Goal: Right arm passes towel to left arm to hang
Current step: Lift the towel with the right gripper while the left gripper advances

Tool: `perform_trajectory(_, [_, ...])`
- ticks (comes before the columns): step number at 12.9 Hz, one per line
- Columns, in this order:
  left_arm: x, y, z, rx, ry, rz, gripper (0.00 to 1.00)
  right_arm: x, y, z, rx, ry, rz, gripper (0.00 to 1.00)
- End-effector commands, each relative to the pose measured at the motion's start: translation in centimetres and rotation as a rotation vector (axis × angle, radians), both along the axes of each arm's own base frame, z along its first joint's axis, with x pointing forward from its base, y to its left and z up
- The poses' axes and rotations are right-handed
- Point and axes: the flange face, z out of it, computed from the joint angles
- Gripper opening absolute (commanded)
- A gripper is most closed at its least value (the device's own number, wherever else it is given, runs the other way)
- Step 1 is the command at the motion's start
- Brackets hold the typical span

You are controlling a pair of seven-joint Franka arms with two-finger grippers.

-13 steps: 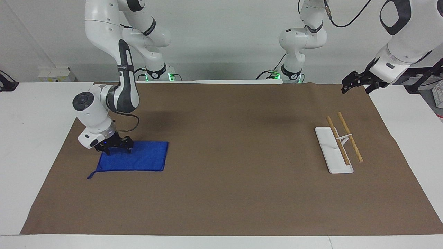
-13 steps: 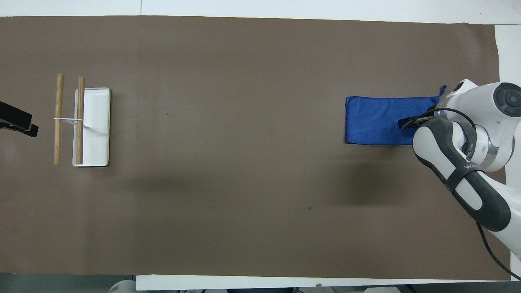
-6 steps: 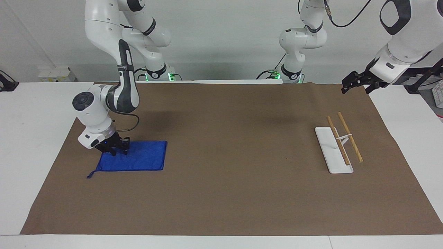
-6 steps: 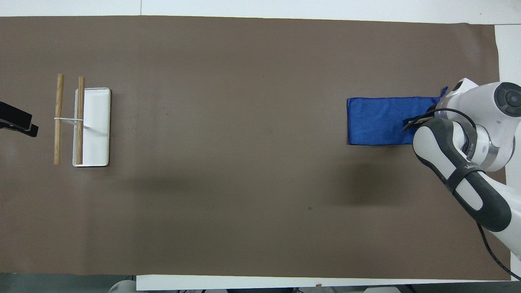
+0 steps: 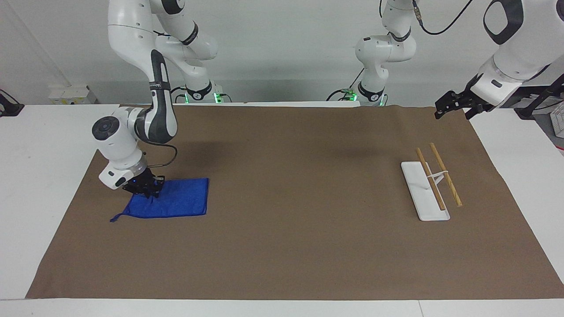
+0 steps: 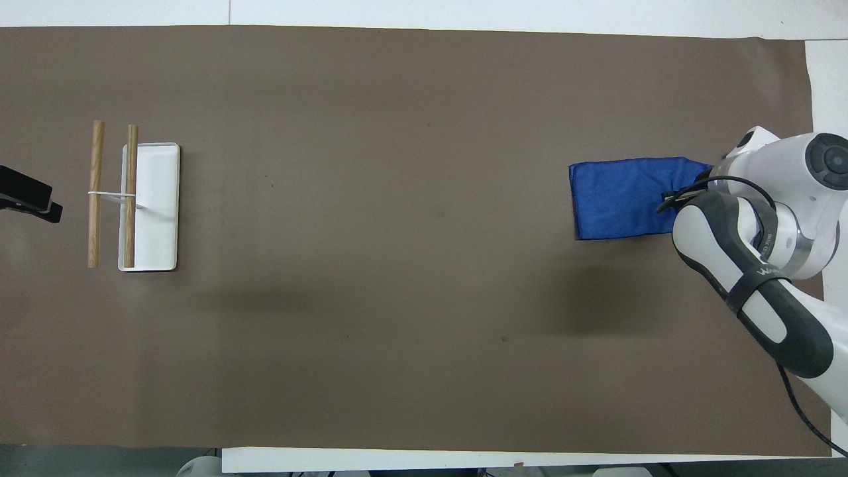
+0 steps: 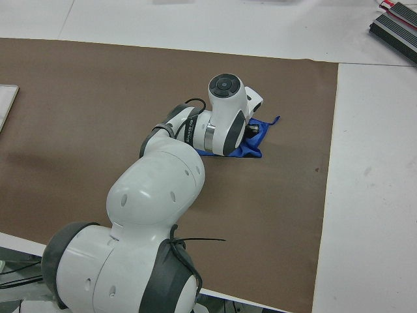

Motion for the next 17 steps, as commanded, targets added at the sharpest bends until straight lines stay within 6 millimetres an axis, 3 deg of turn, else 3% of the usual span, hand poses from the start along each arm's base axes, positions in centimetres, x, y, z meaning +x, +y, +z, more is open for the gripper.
perform_trajectory(1, [-0.5,0.2,0.4,-0.004,0.005,0.004,1.0,0.1,-0.1,0.4,0.035,0.013,-0.03,0.0])
perform_trajectory(4, [-0.5,0.2,0.4,-0.004,0.005,0.004,1.0,1.4,2.9,4.4,0.098,0.094,-0.171,0.0])
perform_trajectory(9, [-0.6,0.5,0.0,0.013,0.012,0.065,1.0,2.2,15.1,12.6,0.112,0.212,-0.432,0.0])
perform_trajectory(12, [-0.6,-0.2,-0.9,0.046,-0.03,0.441,1.0,1.8,23.5,16.3,0.132,0.199,-0.614,0.0])
perform_trajectory(15, [-2.3,-1.9,-4.1,-0.064,0.001,0.855,1.0,0.5,32.3,18.6,0.177,0.2,-0.793,0.0])
perform_trajectory(17, [-3.5,-3.0,-5.5,-0.117,0.02,1.04,1.0,-0.8,37.8,20.5,0.263,0.2,-0.892,0.0])
